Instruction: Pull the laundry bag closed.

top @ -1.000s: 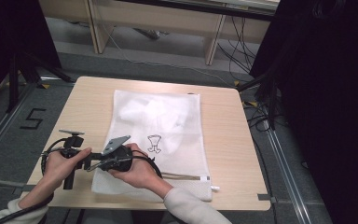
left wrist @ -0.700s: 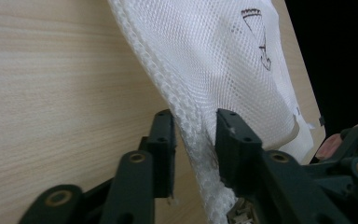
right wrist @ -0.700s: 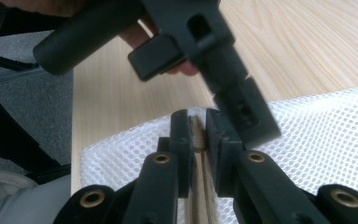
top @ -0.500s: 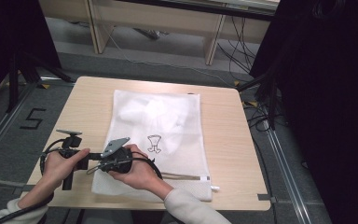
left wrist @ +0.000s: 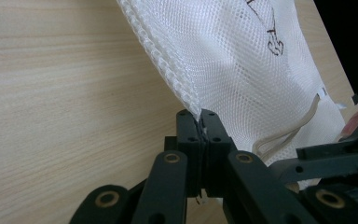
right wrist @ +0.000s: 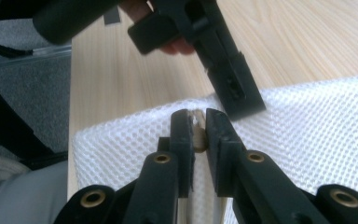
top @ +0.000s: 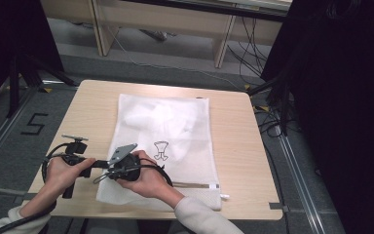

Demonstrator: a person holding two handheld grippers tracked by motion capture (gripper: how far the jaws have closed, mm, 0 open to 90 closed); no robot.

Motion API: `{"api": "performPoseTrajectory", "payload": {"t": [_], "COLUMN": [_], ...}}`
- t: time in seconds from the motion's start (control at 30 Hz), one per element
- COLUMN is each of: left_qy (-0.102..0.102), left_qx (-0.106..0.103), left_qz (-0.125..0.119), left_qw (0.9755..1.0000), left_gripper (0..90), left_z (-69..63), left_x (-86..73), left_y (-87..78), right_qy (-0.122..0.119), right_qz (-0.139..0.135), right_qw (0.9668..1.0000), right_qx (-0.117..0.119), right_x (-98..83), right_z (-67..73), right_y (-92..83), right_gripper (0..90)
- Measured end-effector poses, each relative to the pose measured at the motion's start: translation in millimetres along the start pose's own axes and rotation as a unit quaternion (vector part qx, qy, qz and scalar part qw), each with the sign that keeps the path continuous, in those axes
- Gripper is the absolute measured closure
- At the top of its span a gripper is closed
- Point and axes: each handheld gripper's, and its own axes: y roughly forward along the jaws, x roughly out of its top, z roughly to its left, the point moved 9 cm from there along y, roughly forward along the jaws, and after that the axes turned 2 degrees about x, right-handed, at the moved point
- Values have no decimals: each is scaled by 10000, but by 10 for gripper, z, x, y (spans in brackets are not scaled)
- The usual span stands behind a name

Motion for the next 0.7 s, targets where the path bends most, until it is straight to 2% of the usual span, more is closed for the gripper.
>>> {"api": "performPoseTrajectory", "payload": {"t": [0.17, 0.27, 0.33, 0.37, 0.43, 0.7], "left_qy": [38, 56, 82, 123, 115, 126], "left_qx": [109, -20, -21, 42, 42, -20], "left_qz": [-24, 60, 59, -31, -19, 58], "left_qw": [9999, 10000, 9999, 9999, 9999, 9999], "left_gripper": [876, 877, 876, 876, 876, 875], "left_z": [47, 27, 22, 16, 17, 26], "left_x": [16, 7, 6, 19, 21, 7], "left_y": [-23, -17, -13, -7, -11, -7], "right_qy": [-2, 23, 81, 130, 87, 204], "right_qz": [70, 116, 115, 123, 105, 123], "right_qw": [10000, 9999, 9999, 9998, 9999, 9997], "right_qx": [8, 16, 2, -3, 7, 45], "right_x": [-69, -161, -192, -204, -207, -236], "right_z": [-10, -29, -42, -40, -55, -49], "right_y": [-41, -93, -117, -128, -134, -124], "right_gripper": [827, 827, 828, 827, 827, 827]}}
